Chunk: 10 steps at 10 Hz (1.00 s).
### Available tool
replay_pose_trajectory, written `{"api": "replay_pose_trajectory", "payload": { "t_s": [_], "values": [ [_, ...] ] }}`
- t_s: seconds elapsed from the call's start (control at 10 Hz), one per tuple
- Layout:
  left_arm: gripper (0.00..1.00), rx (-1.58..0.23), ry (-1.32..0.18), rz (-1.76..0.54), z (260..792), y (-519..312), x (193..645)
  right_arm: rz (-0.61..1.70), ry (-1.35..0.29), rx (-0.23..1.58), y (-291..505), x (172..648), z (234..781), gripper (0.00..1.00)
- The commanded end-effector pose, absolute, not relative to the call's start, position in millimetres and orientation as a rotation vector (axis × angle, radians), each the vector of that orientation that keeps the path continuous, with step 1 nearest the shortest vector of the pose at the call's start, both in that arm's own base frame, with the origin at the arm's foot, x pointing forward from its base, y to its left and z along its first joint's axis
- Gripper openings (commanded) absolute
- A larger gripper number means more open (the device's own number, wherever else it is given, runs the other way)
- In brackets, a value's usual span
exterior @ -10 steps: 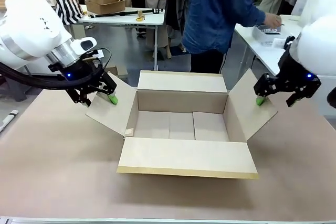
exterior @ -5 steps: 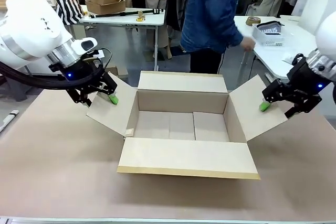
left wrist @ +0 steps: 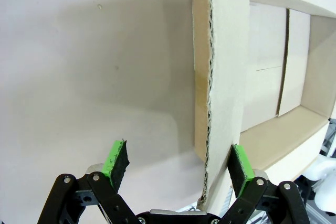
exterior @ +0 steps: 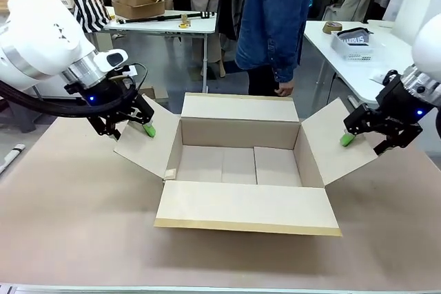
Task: Pack the gift set into the box.
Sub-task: Place both hands on the side flaps of the Package Box and spread them outward, then lift both hands away from the flaps of the Package Box.
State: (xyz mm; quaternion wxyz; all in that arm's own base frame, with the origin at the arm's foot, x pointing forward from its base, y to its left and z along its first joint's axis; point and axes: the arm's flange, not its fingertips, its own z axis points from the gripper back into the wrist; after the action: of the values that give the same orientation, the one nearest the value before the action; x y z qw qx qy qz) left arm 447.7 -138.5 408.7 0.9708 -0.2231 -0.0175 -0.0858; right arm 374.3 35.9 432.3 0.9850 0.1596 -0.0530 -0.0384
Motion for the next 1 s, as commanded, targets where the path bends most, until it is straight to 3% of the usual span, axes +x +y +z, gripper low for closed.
{"api": "replay_pose_trajectory", "payload": {
  "t_s": [0.0,0.9],
  "values": [
    [1.00,-0.448,-0.037,-0.175,409.0,-138.2,447.4,-0.073,-0.108,0.331,34.2,373.8,433.6,1.00],
    [1.00,-0.448,-0.037,-0.175,409.0,-138.2,447.4,-0.073,-0.108,0.331,34.2,373.8,433.6,1.00]
  ]
}}
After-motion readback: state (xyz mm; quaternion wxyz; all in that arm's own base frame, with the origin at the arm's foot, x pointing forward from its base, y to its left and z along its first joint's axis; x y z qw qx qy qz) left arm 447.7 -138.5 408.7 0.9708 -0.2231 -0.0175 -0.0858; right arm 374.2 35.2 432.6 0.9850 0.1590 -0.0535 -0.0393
